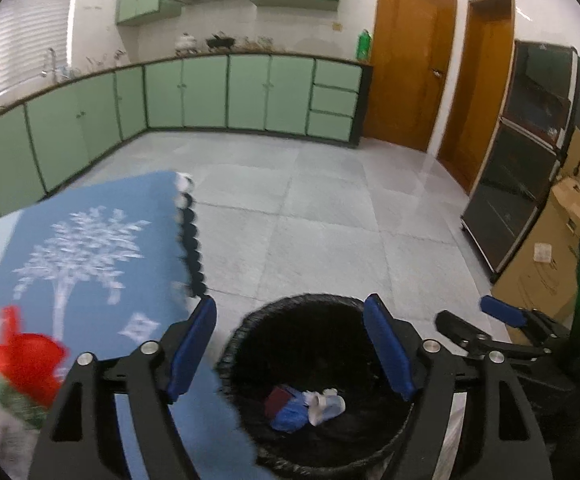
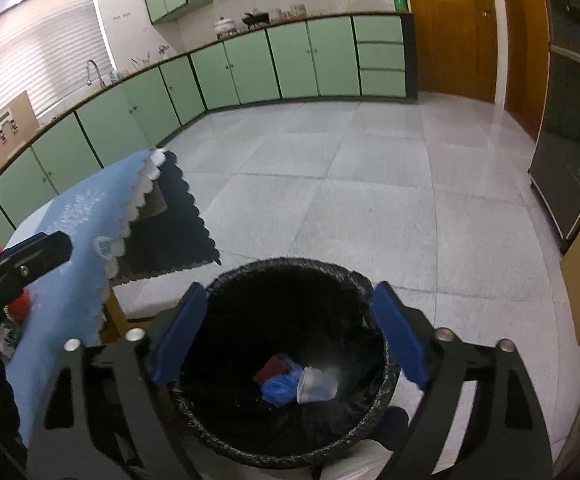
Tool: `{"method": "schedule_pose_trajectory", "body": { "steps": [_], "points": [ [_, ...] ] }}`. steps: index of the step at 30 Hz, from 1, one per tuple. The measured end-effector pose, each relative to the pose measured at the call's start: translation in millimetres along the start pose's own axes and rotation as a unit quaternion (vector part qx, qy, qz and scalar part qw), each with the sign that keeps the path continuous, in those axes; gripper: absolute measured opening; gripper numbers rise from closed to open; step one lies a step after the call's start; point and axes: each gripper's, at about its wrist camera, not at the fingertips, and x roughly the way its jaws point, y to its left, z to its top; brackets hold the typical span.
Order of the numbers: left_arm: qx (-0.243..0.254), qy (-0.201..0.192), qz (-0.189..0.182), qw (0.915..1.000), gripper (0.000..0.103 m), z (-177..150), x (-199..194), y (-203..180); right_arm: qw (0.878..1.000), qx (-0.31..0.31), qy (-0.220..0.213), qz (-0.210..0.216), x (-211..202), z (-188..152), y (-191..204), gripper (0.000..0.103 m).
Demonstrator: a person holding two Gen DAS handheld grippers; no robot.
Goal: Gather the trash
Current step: 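Carry the pad and cup over the bin and open both tools, then move both tools back over the remaining trash on the table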
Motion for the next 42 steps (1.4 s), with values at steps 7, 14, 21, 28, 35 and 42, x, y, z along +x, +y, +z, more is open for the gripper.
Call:
{"method": "schedule_pose_trajectory", "body": {
  "steps": [7,14,21,28,35,42],
  "points": [
    [-0.015,-0.063,0.067,0.9956,0.08,-8,-82,41,0.998,-0.017,-0.036,0.04,-41,10,41,0.093],
    [-0.052,-0.089,0.145,0.984,0.081,-34,-152,96,0.992,-0.055,-0.054,0.097,-64,9,103,0.093],
    [-0.082,-0.079,0.232,0.9661,0.081,-75,-191,152,0.979,-0.109,-0.058,0.163,-74,-2,171,0.093],
    [-0.113,-0.072,0.26,0.9562,0.081,-97,-207,180,0.96,-0.166,-0.047,0.22,-72,-16,235,0.093],
    [-0.124,-0.071,0.267,0.9531,0.081,-101,-204,191,0.947,-0.197,-0.033,0.251,-59,-21,274,0.093],
    [-0.138,-0.067,0.268,0.9512,0.081,-104,-200,206,0.938,-0.226,-0.018,0.261,-43,-23,298,0.093]
  ]
}}
